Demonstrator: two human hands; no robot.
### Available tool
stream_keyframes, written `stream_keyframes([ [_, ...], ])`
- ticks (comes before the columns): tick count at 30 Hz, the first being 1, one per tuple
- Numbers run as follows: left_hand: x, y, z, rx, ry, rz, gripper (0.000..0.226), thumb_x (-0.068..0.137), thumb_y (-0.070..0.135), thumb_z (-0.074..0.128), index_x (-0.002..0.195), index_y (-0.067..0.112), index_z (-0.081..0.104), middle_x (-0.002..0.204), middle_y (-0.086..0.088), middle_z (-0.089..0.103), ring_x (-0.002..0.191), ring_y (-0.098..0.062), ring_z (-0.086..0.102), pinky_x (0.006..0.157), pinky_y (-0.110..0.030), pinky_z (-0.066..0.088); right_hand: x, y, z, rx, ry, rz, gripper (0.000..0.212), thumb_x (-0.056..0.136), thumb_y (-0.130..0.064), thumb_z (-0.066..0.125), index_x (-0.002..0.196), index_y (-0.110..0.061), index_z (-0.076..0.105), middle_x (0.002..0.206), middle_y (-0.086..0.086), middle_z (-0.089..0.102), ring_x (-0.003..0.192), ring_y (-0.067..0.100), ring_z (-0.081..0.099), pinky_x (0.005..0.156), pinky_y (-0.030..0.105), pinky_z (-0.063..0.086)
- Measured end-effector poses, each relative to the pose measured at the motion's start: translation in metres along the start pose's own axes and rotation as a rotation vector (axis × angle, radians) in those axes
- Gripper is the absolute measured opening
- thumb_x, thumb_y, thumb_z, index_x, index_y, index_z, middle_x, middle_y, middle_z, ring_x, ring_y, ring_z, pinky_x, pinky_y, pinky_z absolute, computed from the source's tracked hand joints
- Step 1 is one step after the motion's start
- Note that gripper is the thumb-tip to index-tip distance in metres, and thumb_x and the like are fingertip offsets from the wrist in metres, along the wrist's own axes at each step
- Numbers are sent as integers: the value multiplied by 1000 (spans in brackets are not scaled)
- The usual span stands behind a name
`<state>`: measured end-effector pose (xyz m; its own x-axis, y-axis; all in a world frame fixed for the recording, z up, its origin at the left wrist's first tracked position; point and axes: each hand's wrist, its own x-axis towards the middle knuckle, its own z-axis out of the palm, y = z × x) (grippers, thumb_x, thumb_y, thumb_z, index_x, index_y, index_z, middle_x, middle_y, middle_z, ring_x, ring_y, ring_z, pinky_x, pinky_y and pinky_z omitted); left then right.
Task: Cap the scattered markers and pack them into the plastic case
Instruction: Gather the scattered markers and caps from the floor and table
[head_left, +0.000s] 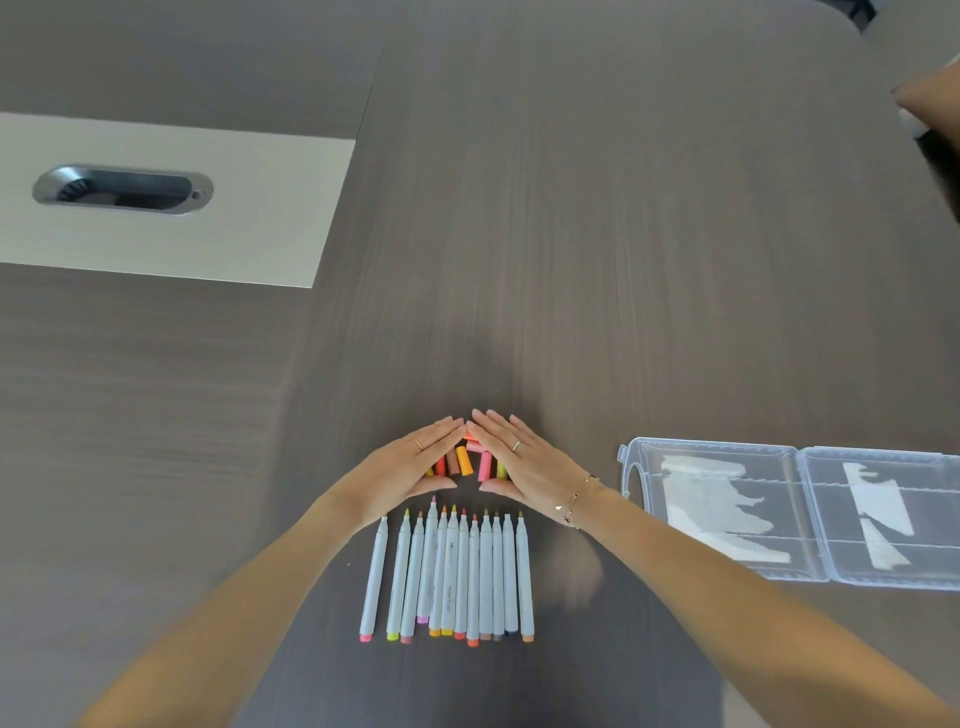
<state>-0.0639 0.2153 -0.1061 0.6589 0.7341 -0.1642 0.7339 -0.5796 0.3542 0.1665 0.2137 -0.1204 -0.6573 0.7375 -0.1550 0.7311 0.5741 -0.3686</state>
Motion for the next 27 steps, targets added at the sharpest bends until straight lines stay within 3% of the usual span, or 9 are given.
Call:
stream_keyframes([
  [3, -5, -5, -2, 5, -6, 2, 70, 87, 34, 59, 147, 16, 27, 152, -3, 32, 137, -19, 35, 110, -28, 20, -1, -3, -1, 62, 0, 22, 76, 92, -44, 51, 151, -17, 12, 159, 0, 7, 141, 8, -4, 113, 23, -6],
  [7, -14, -7, -17, -54, 2, -37, 74, 90, 38, 53, 147, 22, 9, 153, 8, 9, 140, -12, 10, 113, -26, 6, -4, -8, -13, 138, 49, 50, 80, 89, -46, 55, 151, -17, 13, 158, -3, 5, 141, 5, -4, 113, 19, -3],
  [9, -21, -7, -32, -15, 10, -75, 65, 93, 53, 25, 146, 25, 3, 152, 12, 3, 139, -4, 7, 112, -16, 4, -9, -11, -28, 177, 124, 92, 75, 90, -46, 52, 150, -17, 18, 158, -2, 13, 141, 5, 3, 113, 21, 5],
  [11, -33, -6, -48, -49, 8, -161, 70, 88, 60, -1, 149, 25, 1, 153, 17, 3, 140, 2, 11, 109, -6, 4, -19, -13, -45, 193, 193, 149, 71, 90, -51, 43, 149, -18, 22, 157, -1, 20, 143, 10, 14, 112, 22, 16],
  [15, -64, 3, -73, -224, 159, -386, 49, 101, 33, 26, 149, 21, 25, 150, 9, 32, 136, -6, 33, 108, -11, 18, -48, -13, -71, 230, 236, 309, 59, 95, -40, 44, 148, -19, 26, 154, -2, 27, 141, 13, 27, 112, 20, 20],
  [19, -84, 31, -82, -349, 193, -551, 41, 103, 18, 30, 143, 21, 39, 137, 4, 49, 127, -13, 45, 104, -18, 29, -68, -28, -83, 270, 224, 405, 41, 98, -26, 44, 139, -18, 43, 148, -2, 38, 137, 16, 34, 112, 26, 27],
  [22, -104, 64, -81, -483, 210, -670, 38, 101, 13, 33, 134, 23, 49, 129, 4, 55, 123, -13, 48, 103, -22, 34, -78, -53, -93, 252, 217, 327, 29, 98, -13, 44, 124, -14, 58, 136, 1, 51, 131, 17, 41, 108, 21, 30],
  [25, -139, 107, -79, -739, 382, -821, 35, 98, 9, 36, 108, 36, 57, 109, 3, 64, 103, -16, 60, 83, -19, 42, -80, -93, -104, 345, 129, 245, 28, 97, -6, 43, 112, -12, 66, 121, -2, 59, 104, 12, 57, 87, 10, 36],
  [27, -174, 139, -77, -853, 493, -902, 35, 99, 12, 37, 100, 40, 58, 101, 5, 65, 93, -13, 64, 78, -20, 45, -79, -126, -104, 457, 60, 180, 28, 96, -5, 42, 109, -10, 66, 118, -2, 60, 96, 14, 60, 83, 12, 41],
])
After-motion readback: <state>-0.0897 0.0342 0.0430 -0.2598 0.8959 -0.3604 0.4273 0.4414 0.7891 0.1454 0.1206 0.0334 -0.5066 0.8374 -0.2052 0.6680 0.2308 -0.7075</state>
